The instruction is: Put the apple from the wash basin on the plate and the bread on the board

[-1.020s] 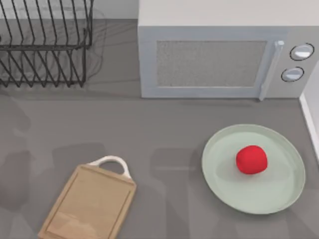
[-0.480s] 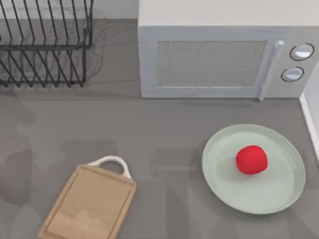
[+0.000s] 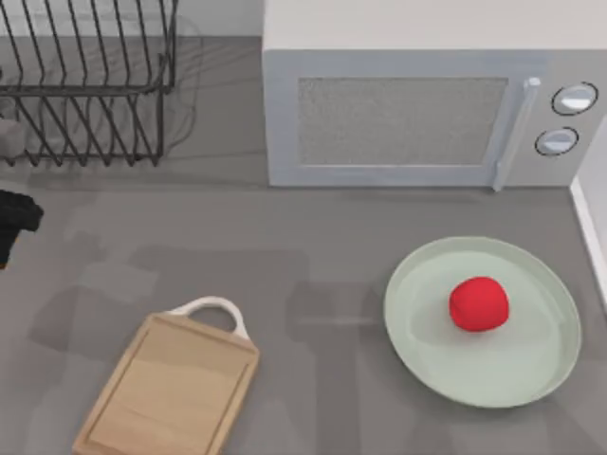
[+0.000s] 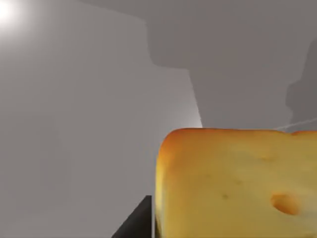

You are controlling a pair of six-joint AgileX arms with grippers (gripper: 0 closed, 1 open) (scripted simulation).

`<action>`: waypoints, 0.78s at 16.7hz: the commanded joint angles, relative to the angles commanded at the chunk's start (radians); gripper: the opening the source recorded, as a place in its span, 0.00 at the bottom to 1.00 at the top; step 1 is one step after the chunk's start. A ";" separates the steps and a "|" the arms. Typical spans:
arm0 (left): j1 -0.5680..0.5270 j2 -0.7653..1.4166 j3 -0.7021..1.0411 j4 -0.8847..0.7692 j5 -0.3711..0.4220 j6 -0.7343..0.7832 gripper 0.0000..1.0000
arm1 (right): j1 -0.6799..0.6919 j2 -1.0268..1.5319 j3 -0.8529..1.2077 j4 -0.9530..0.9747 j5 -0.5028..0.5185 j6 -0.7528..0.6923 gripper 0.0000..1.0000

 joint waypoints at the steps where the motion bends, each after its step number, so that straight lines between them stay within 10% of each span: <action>1: -0.027 0.003 0.001 0.006 -0.006 -0.104 0.00 | 0.000 0.000 0.000 0.000 0.000 0.000 1.00; 13: -0.358 -0.014 -0.050 0.074 -0.011 -1.394 0.00 | 0.000 0.000 0.000 0.000 0.000 0.000 1.00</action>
